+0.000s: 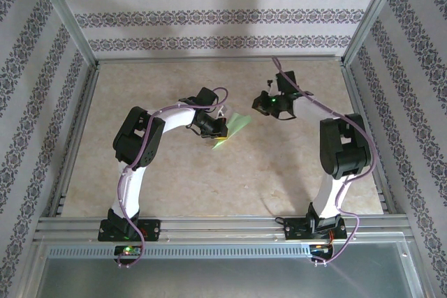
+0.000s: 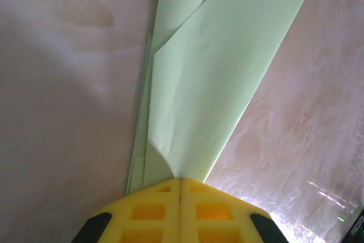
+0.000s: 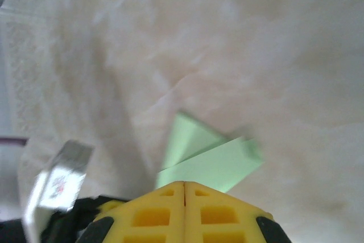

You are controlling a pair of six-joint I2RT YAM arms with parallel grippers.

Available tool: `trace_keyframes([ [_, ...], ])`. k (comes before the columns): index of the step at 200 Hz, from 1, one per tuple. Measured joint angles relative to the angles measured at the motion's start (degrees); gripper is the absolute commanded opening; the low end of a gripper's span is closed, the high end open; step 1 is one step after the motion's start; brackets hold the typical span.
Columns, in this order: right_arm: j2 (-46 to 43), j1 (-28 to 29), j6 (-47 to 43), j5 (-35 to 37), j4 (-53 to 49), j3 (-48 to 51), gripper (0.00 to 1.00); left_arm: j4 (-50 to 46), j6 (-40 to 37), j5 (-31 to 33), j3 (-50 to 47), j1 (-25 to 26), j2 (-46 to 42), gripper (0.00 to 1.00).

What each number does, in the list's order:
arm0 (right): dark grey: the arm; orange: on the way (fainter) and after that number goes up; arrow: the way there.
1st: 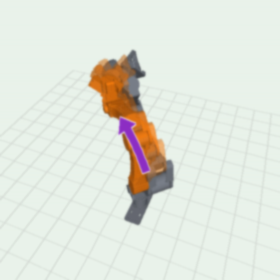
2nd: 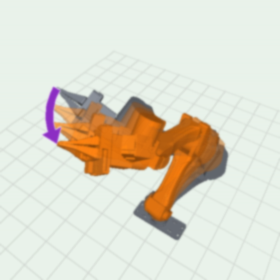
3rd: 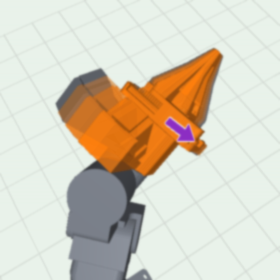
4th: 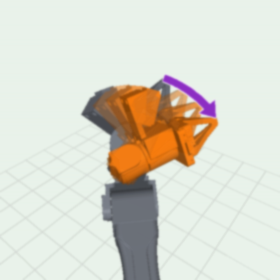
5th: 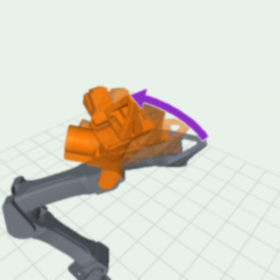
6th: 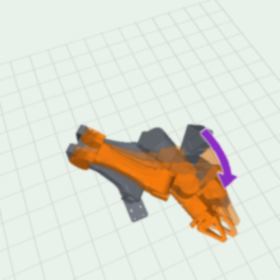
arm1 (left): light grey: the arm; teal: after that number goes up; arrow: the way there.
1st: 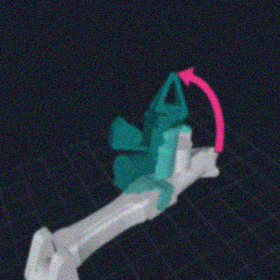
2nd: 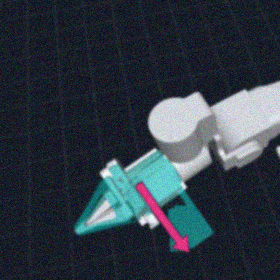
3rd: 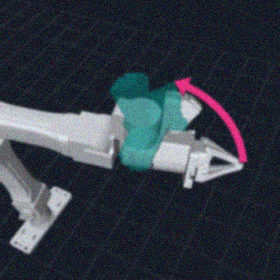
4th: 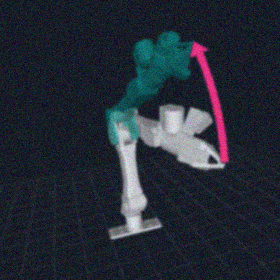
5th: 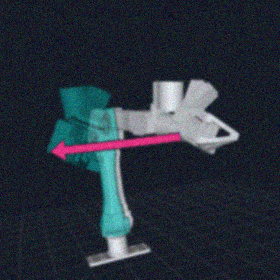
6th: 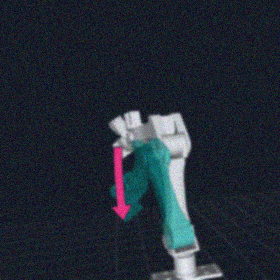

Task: Fold a paper plane with a square sheet of paper (fold left side to right side)
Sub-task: Fold the wing for the fifth time at the center of the table.

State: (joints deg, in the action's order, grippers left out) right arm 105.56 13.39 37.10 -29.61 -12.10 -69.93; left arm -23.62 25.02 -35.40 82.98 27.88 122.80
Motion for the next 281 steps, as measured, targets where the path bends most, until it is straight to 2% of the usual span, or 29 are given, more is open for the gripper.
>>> trace_keyframes([
  [30, 1.11, 6.27, 4.83, 0.04, 1.60, 1.53, 0.00, -0.07, 0.00, 0.37, 0.04, 0.15, -0.02, 0.00],
  [52, 2.99, 8.55, 7.39, 0.42, 2.71, 1.97, 0.00, -0.07, 0.00, 0.48, 0.04, 0.20, -0.04, 0.00],
  [176, 10.43, 9.99, 12.24, -1.33, 7.28, 2.89, 0.00, -0.42, 0.04, 0.74, 0.28, 0.31, -0.07, 0.00],
  [218, 10.71, 9.97, 10.93, -1.51, 7.52, 2.89, 0.00, -0.85, 0.72, 1.46, 0.28, 0.59, -0.81, 0.11],
  [257, 10.75, 9.62, 8.22, -2.03, 8.02, 3.19, 0.00, -2.23, 1.11, 1.31, -0.15, 0.52, -6.01, 0.11],
  [281, 10.75, 9.60, 7.41, -2.67, 8.85, 3.63, 0.00, -3.23, 0.46, -0.44, -0.22, 0.52, -10.99, 0.07],
])
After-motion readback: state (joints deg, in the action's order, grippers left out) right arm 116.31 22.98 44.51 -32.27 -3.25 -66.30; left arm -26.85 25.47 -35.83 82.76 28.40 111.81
